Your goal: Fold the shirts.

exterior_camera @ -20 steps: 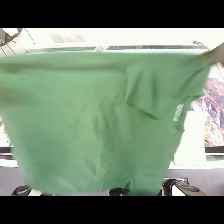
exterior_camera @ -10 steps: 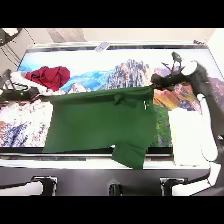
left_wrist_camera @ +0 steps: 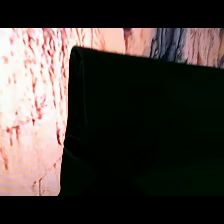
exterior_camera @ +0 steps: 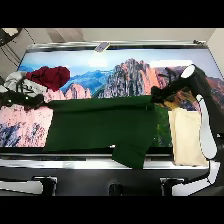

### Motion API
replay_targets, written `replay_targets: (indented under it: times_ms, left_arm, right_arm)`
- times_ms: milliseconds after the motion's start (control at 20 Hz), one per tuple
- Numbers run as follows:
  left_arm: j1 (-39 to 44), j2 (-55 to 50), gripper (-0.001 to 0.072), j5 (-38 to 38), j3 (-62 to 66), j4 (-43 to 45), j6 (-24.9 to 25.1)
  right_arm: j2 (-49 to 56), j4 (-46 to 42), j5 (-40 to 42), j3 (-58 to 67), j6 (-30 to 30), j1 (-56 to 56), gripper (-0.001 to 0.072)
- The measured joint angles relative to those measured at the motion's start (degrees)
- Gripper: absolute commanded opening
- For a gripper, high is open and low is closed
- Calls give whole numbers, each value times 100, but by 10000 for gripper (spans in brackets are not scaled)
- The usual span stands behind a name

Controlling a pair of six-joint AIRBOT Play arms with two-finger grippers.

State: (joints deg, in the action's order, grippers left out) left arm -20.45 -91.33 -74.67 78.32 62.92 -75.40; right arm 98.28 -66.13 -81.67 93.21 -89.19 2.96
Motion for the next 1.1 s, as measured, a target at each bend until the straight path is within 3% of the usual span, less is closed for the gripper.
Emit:
replay_targets:
  times_ms: [200, 650, 700, 750, 800, 1100]
  left_arm:
    - [-46, -24, 26, -444, -409, 247, -2]
    - [-205, -153, 32, -664, -592, 385, 105]
    - [-195, -190, 128, -667, -597, 380, 118]
    - [-186, -221, 333, -686, -597, 352, 133]
    - [-184, -243, 398, -704, -584, 306, 138]
    - [-531, 127, 386, -1270, -498, 332, -50]
  right_arm:
    - [39, -264, -251, -396, -173, -262, 47]
    - [68, -785, -560, -824, -396, -385, 58]
    - [70, -787, -498, -885, -439, -385, 198]
    - [70, -776, -437, -925, -470, -385, 341]
    - [57, -734, -380, -946, -503, -378, 391]
    - [-562, -636, -645, -1093, -452, 133, 388]
